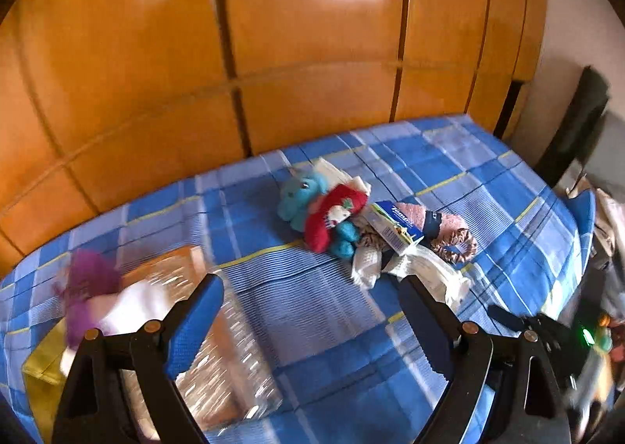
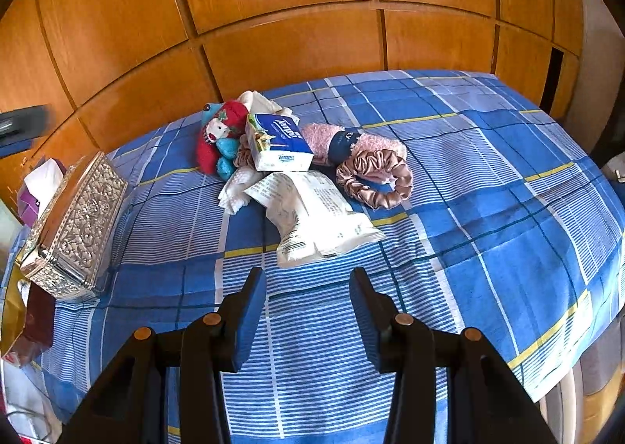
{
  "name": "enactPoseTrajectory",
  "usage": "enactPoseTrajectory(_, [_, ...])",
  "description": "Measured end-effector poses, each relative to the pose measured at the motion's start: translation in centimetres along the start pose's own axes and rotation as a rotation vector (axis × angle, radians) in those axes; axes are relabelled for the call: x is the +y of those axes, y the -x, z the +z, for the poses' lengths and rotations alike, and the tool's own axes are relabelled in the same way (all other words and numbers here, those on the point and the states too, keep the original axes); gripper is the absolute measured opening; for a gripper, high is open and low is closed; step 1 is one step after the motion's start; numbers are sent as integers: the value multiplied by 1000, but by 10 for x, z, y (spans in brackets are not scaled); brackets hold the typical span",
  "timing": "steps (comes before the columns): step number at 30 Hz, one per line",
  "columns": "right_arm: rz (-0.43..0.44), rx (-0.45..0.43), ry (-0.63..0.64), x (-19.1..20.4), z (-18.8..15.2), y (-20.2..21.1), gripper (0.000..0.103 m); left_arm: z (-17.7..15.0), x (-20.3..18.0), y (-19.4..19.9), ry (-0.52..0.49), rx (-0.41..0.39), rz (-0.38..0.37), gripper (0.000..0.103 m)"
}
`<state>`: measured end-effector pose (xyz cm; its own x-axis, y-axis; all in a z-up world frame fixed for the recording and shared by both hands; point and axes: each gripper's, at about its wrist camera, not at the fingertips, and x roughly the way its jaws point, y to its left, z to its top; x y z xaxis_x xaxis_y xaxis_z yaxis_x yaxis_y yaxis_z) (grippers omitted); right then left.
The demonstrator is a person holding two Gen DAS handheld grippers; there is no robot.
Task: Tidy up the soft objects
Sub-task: 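Move both tools back toward the pile of soft items, then grasp the red sock with the left tool while the right tool grasps the Tempo tissue pack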
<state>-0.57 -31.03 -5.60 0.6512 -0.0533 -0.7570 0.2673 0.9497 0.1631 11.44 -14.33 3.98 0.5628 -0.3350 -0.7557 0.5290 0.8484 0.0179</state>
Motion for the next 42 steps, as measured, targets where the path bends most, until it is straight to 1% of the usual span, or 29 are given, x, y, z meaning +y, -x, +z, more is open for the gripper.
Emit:
enactPoseTrajectory(2, [4,2,-10,-2,0,-1,44,12,-11,-31,-17,56,21,91])
enactPoseTrajectory(4, [12,10,-24,-5,0,-2,44,19,-18,-57,-38,82,40,87])
enactPoseTrajectory(7, [15,9,-47,-11,2,-3,44,29,-26,-99,-53,149,53,73])
enactPoseTrajectory(10, [21,10,-70,-17,3,-3,44,38,-30,-126,-62,173,81,73])
enactPoseTrajectory(11, [23,12,-75,-19,2,-4,44,42,-31,-132,-62,168,78,73])
enactPoseTrajectory(12, [23,15,-79,-20,2,-5,44,46,-35,-139,-83,161,77,74])
enactPoseTrajectory(14, [30,30,-110,-25,1,-9,44,52,-40,-152,-120,158,117,76])
enactPoseTrajectory(17, [37,47,-135,-30,-1,-12,44,60,-37,-180,-98,196,98,75])
enactPoseTrajectory(18, [34,46,-136,-31,-1,-12,44,61,-35,-189,-85,205,78,67])
enactPoseTrajectory(19, [33,46,-137,-32,-1,-12,44,61,-34,-195,-80,209,66,56])
enactPoseTrajectory(20, [35,46,-138,-33,-1,-13,44,60,-31,-199,-66,229,61,23])
enactPoseTrajectory(21, [35,44,-139,-34,-1,-13,44,57,-26,-200,-36,242,59,19])
enactPoseTrajectory(23, [35,46,-139,-36,-2,-14,44,50,-16,-194,13,226,23,16])
enactPoseTrajectory(26, [38,58,-147,-39,-4,-17,44,39,-6,-174,71,204,-13,15])
enactPoseTrajectory(30, [57,72,-152,-38,-3,-17,44,20,-4,-151,91,201,-38,15])
enactPoseTrajectory(33, [74,54,-127,-33,7,-13,44,13,-5,-147,81,204,-35,15])
enactPoseTrajectory(36, [114,33,-87,-26,27,-13,44,11,-3,-145,85,210,-46,15])
enactPoseTrajectory(39, [167,39,-28,-15,58,-26,45,18,-1,-138,87,194,-50,15])
enactPoseTrajectory(41, [187,46,-1,-9,75,-36,49,29,5,-132,98,177,-47,15])
enactPoseTrajectory(42, [202,55,11,-7,84,-43,59,36,10,-128,110,166,-47,15])
